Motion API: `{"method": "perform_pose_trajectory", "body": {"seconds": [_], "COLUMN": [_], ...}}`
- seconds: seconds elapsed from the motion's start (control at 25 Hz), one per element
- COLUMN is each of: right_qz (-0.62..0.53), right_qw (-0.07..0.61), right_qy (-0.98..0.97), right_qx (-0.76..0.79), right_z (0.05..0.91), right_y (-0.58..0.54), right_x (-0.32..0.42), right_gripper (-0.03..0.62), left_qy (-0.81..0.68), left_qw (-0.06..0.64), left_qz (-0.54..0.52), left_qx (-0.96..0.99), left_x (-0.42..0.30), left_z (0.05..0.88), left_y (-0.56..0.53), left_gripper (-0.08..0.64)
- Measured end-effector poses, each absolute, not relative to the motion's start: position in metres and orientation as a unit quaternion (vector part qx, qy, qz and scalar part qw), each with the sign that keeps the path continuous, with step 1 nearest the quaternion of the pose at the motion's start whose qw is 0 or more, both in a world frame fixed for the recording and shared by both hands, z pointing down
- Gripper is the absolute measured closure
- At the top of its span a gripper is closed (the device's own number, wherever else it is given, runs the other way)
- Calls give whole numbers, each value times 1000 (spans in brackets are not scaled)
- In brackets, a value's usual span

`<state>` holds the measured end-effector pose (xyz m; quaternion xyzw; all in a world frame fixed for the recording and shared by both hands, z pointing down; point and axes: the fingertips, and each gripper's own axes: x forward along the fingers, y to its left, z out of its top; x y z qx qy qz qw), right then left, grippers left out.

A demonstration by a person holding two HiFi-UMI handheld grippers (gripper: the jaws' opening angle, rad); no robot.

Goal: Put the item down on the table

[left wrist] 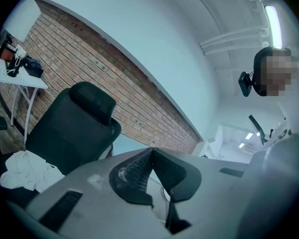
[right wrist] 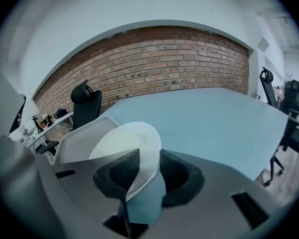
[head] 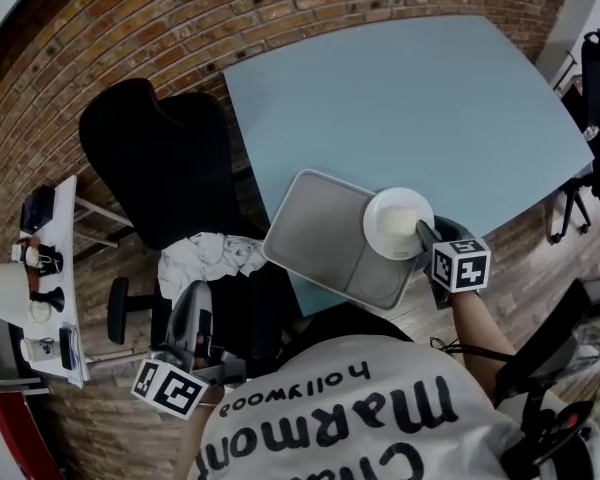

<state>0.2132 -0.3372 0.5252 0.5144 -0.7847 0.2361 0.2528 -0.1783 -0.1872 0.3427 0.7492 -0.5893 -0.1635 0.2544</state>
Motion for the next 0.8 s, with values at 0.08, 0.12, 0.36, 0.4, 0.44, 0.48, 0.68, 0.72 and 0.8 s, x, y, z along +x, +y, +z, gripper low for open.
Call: {"method": "perform_pose_trajectory", "body": {"seconds": [0.08, 0.12, 0.36, 0.4, 0.44, 0.48, 0.68, 0.72, 0.8], "right_qz": [215, 205, 113, 88, 65, 50, 80, 84, 85], "right_qw": [265, 272, 358, 377, 393, 403, 375, 367, 344], "right_qy": [-786, -786, -771, -768, -766, -764, -770, -773, -784], "right_qx": [516, 517, 514, 510, 506, 502, 509, 510, 510], "right_z": [522, 520, 519, 520, 520, 520, 517, 514, 504], "right_y": [-339, -339, -342, -342, -342, -342, -343, -343, -345], "right_x": [212, 211, 211, 211, 210, 209, 207, 206, 201], "right_gripper": [480, 480, 477, 477, 479, 479, 479, 479, 479], "left_qy": [-589, -589, -592, -592, -592, -592, -590, -589, -586], "left_qw": [254, 254, 254, 254, 254, 255, 255, 256, 261], "left_qz": [-164, -165, -168, -168, -168, -169, -170, -170, -171], "left_qx": [749, 749, 746, 746, 746, 746, 747, 747, 748], "left_x": [-179, -179, -181, -182, -182, -182, -183, -182, -181], "left_z": [342, 342, 342, 342, 342, 341, 341, 341, 343], "left_y": [-187, -186, -185, -185, -185, -185, -186, -187, -190], "left_gripper": [552, 552, 554, 552, 552, 552, 554, 552, 552]}}
